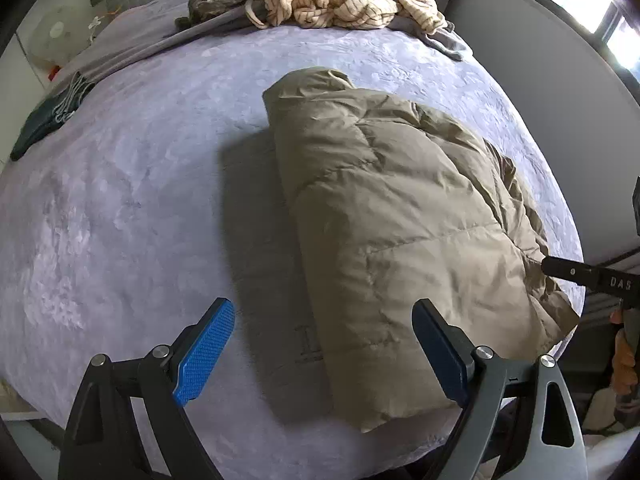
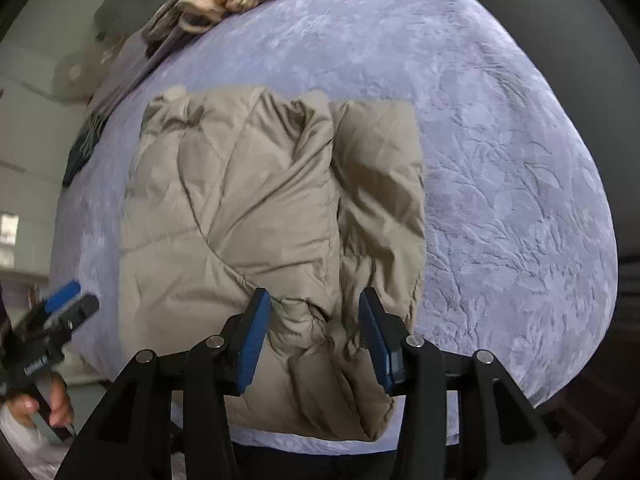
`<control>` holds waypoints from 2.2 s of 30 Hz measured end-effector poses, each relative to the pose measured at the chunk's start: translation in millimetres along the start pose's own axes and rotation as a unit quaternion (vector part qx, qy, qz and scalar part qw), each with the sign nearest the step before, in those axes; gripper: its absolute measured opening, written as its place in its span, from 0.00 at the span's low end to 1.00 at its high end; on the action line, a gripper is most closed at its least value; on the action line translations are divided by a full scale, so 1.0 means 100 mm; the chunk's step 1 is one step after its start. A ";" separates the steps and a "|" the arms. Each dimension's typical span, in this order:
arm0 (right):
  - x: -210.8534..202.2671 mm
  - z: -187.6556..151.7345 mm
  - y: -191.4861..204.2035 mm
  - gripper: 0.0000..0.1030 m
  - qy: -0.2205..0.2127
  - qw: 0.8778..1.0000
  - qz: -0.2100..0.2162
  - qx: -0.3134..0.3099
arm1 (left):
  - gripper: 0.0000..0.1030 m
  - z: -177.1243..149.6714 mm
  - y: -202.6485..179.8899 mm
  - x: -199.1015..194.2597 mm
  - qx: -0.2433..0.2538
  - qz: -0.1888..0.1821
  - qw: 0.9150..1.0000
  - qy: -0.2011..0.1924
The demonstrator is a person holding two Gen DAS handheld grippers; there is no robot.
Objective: Fold large clothes
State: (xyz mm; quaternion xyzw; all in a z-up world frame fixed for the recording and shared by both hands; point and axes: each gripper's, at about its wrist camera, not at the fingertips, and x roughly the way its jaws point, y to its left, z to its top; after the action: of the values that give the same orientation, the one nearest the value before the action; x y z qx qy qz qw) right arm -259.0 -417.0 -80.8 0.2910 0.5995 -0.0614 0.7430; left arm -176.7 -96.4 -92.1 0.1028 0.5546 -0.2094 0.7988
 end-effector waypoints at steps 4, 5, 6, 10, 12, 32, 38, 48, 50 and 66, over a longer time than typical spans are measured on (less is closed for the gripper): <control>-0.04 -0.09 0.07 0.55 -0.003 1.000 -0.010 0.025 | 0.89 -0.09 0.08 -0.02 -0.013 -0.006 1.000 0.003; -0.05 -0.12 0.09 0.59 -0.003 1.000 -0.011 0.026 | 0.89 -0.13 0.10 -0.03 -0.016 -0.009 1.000 0.002; -0.06 -0.14 0.11 0.60 -0.003 1.000 -0.013 0.025 | 0.89 -0.18 0.13 -0.04 -0.018 -0.010 1.000 0.000; -0.11 -0.18 0.22 0.61 -0.016 0.999 -0.027 0.032 | 1.00 -0.29 0.24 -0.06 -0.016 -0.008 1.000 0.003; -0.15 -0.21 0.28 0.68 -0.026 0.999 -0.019 0.041 | 1.00 -0.34 0.30 -0.08 -0.014 -0.007 1.000 0.003; -0.19 -0.19 0.46 0.87 -0.052 0.997 -0.046 0.015 | 1.00 -0.29 0.50 0.03 -0.052 0.007 0.998 0.019; -0.15 0.08 0.24 0.87 -0.039 0.998 -0.042 0.022 | 1.00 0.00 0.27 0.12 -0.049 0.015 0.998 0.022; 0.10 0.46 -0.19 0.87 0.006 0.999 -0.037 0.036 | 1.00 0.37 -0.04 0.44 -0.043 0.024 0.998 0.046; 0.16 0.50 -0.29 0.87 0.013 0.999 -0.029 0.044 | 1.00 0.42 -0.08 0.50 -0.041 0.021 0.998 0.051; 0.69 0.55 -0.93 0.87 0.059 0.985 0.086 0.138 | 1.00 0.57 0.00 0.74 -0.060 -0.044 0.995 0.066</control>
State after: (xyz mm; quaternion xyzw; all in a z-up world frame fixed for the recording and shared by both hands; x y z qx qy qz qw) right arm -234.6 -503.7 -171.7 0.4444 0.6007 -0.0616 0.6617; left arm -106.7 -135.6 -140.2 0.0437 0.6216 -0.2037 0.7551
